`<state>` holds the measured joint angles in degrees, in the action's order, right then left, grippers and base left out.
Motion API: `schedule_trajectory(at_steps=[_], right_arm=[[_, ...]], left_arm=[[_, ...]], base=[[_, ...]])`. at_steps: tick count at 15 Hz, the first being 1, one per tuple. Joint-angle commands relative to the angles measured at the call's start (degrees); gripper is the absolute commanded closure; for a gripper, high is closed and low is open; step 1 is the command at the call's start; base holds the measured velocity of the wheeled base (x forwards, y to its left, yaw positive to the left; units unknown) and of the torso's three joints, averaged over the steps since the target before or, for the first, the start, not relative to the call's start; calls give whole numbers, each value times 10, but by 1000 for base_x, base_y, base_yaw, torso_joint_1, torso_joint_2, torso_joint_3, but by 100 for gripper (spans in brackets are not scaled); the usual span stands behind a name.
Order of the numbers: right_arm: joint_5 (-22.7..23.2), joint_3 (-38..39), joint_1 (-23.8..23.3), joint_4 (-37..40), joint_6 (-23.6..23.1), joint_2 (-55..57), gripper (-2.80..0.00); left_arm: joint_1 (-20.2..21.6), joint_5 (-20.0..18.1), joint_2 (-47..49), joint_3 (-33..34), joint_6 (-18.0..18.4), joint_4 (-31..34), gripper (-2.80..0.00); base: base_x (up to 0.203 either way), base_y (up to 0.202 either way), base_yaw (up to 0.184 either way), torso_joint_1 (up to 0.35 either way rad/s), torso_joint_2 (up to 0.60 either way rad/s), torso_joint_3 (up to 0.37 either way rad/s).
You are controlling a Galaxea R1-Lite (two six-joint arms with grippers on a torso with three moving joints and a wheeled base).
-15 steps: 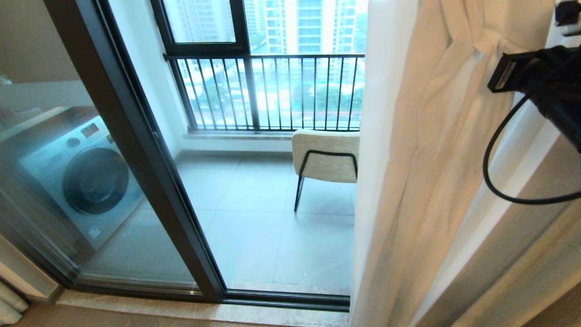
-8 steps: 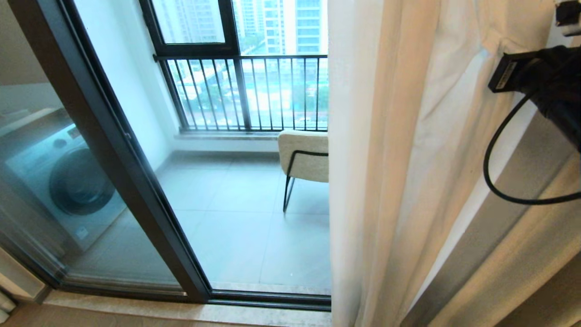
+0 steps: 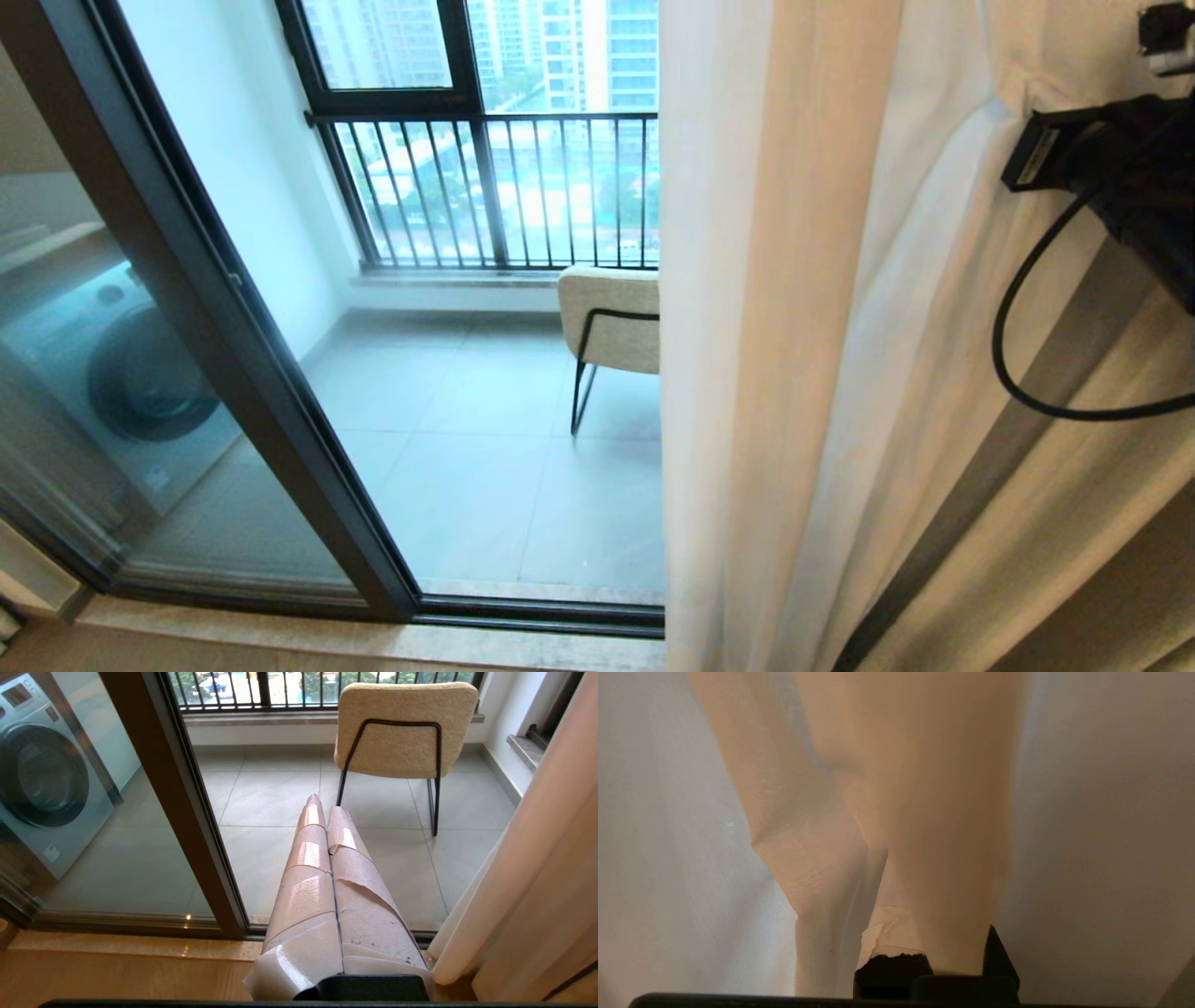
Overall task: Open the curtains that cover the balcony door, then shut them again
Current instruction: Pull the inner curtains open on both sides
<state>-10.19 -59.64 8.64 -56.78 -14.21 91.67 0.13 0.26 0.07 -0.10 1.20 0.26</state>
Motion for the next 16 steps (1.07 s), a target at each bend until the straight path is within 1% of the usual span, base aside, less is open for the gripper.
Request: schedule_trajectory(at_steps=[1,5,7,8,11,16], right_arm=[[-1,0,0,-4,-1,0,0],[-1,-8,0,-2,-1,0,0],[-1,-11,-12,-1,-1,-1,0],[-1,-12,-24,1,-1,-1,0],[1,-29,-82,6,4,2,0],[7,-103,-161,58,26,6,0]], left_arm=[[0,0,0,0,0,0,0],[0,0,0,0,0,-1,0],[0,0,0,0,0,0,0],[0,0,0,0,0,0,0],[0,0,0,0,0,0,0],[0,0,0,0,0,0,0]], base=[[0,0,0,0,0,0],[0,0,0,0,0,0],[0,0,0,0,0,0],[0,0,0,0,0,0],[0,0,0,0,0,0],[0,0,0,0,0,0]])
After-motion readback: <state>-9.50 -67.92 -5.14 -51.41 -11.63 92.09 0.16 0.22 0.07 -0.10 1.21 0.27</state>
